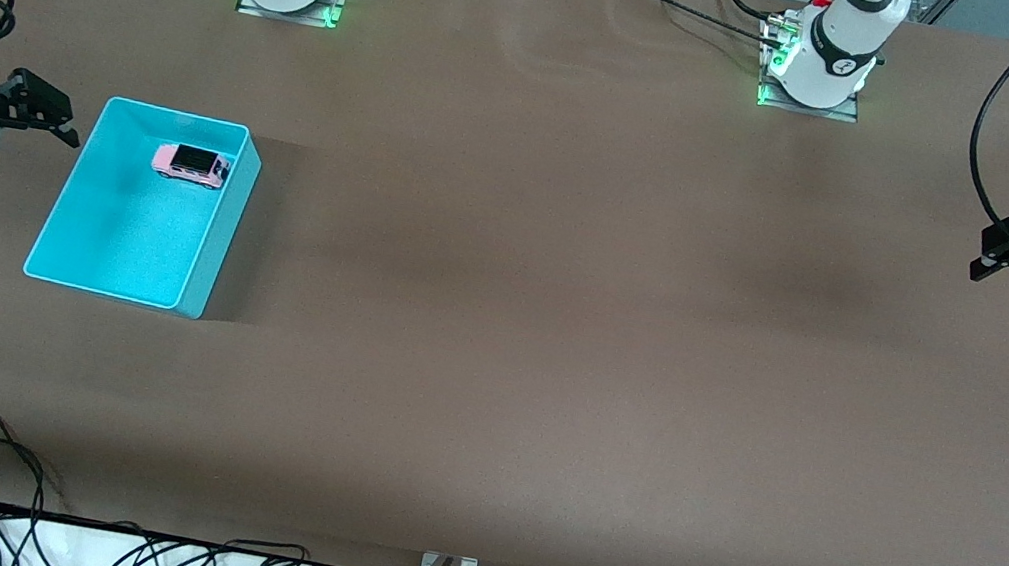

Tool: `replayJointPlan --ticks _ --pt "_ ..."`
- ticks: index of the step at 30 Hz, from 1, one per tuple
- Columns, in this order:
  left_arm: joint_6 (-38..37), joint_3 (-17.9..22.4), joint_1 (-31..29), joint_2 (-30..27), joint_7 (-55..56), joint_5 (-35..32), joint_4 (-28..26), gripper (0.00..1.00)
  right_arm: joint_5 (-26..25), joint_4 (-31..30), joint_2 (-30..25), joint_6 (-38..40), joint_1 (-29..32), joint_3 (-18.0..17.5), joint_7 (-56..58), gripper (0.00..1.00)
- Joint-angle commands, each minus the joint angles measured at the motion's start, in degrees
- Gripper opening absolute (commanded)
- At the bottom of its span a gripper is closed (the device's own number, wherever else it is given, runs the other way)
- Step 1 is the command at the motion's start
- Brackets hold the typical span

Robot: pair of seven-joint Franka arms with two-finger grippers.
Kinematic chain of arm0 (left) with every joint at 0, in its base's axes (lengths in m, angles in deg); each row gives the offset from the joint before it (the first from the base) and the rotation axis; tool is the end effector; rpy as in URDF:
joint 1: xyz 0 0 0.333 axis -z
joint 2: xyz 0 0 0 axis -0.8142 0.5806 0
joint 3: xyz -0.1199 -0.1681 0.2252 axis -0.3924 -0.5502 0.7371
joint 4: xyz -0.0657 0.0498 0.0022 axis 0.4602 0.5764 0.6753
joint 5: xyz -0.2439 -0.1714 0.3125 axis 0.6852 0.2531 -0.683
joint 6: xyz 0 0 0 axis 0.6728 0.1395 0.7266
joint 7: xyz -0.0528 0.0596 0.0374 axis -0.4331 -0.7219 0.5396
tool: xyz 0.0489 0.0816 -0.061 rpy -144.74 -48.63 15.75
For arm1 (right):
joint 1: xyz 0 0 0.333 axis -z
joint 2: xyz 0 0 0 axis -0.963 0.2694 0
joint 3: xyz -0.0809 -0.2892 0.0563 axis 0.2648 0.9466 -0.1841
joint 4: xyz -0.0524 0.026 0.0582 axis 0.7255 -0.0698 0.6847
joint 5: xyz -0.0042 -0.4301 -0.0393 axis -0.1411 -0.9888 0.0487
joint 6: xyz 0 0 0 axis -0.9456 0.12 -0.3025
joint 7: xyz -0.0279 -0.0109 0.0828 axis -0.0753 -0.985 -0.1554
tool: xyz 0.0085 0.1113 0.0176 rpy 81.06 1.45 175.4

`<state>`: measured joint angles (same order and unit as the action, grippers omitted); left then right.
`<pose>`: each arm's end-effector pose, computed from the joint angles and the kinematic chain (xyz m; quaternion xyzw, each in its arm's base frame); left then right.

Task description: Wind and store pink jeep toy

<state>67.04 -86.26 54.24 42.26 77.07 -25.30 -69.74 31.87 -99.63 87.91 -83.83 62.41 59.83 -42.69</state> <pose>0.6074 0.0132 0.5891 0.9965 -0.0653 0.0483 0.0213 0.6425 -0.0205 0.5391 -0.9725 -0.2304 -0.0027 0.0347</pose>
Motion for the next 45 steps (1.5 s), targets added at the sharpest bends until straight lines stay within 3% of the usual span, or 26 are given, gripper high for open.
replayJointPlan --ticks 1,14,20,32,45 --pt "-0.77 -0.21 -0.35 0.78 0.39 -0.43 1.74 1.0 -3.48 6.29 1.06 4.38 -0.08 0.14 -10.36 1.0" --pt "-0.77 -0.21 -0.61 0.78 0.39 -0.43 1.74 1.0 -5.34 7.62 -2.01 11.06 -0.26 -0.12 -26.97 1.0" --pt "-0.77 -0.21 -0.61 0.78 0.39 -0.43 1.74 1.0 -7.01 6.66 -4.82 13.87 -0.43 -0.29 -27.51 1.0" --pt "-0.77 -0.21 -0.61 0.78 0.39 -0.43 1.74 1.0 -7.27 -7.76 -15.55 7.64 -0.52 -1.0 -27.69 1.0" --pt "-0.77 -0.21 -0.61 0.78 0.39 -0.43 1.74 1.0 -7.01 -4.69 -13.27 7.11 -0.43 -0.82 -27.69 1.0"
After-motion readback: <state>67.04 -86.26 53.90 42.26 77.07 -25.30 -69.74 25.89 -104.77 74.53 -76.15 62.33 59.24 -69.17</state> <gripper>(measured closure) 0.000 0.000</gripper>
